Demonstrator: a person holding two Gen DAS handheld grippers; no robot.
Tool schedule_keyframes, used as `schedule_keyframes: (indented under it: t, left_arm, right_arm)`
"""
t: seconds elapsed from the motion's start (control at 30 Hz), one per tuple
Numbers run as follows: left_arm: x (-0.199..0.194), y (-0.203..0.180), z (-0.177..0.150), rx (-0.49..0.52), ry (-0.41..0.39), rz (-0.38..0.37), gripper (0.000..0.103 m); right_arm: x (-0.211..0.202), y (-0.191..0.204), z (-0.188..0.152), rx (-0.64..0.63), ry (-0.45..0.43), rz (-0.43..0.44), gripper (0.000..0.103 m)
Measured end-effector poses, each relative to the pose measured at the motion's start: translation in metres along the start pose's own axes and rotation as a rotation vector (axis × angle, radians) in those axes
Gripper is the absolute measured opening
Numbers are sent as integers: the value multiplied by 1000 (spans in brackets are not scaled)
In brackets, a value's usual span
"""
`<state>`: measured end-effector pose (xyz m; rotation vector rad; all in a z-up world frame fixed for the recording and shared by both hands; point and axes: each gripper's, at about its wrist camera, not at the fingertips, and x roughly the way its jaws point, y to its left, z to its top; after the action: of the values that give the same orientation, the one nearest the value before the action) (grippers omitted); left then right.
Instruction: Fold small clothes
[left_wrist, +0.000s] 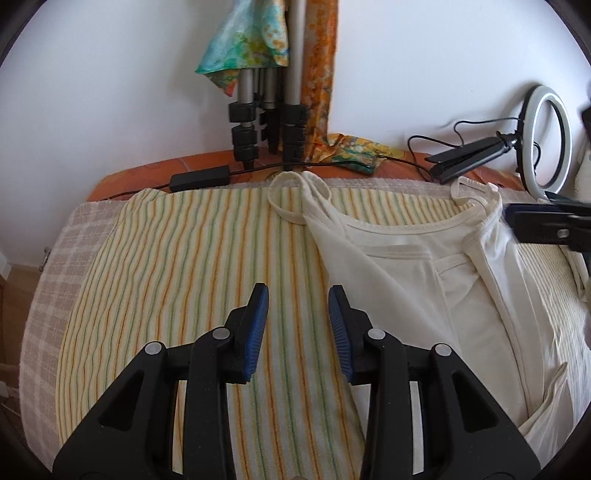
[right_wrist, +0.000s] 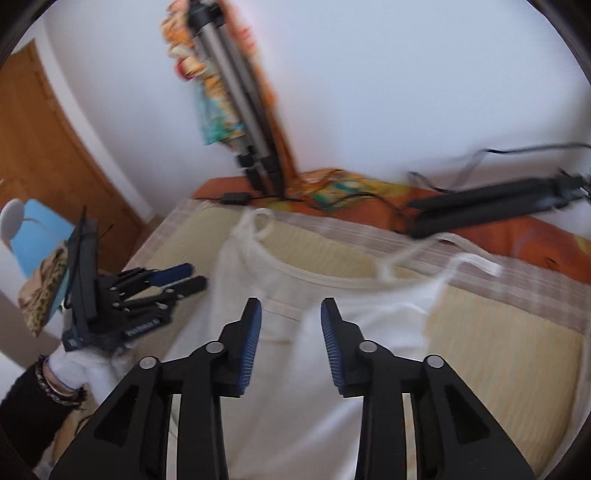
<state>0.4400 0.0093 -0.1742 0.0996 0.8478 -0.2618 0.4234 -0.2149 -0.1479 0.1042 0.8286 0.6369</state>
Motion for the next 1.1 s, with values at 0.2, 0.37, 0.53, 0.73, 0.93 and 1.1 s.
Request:
schedule_keyframes:
  t: [0.2,0.37,0.53,0.73,0.93,1.1]
  left_arm:
    - [8,-6,-1,27,22,18,34]
    - [13,-3,-2,5,37,18,35]
    - [16,-5,-3,14,40,33,36]
    - [12,7,0,-36,37,-19,38]
    - [10,15,14,-124,13,-130,47]
    - [34,5,24,-109,43,-106,47]
  right_arm:
    - [58,14,14,-28,117,-27,32]
    - [77,26,8,-71,146,-20,9]
    - [82,23,10,-82,112,-89,7]
    - [31,8,14,-56,11,-59,37]
    - [-30,-60,-13,79,-45,-126,38]
    - [-17,-107,-34,198,26,-152,47]
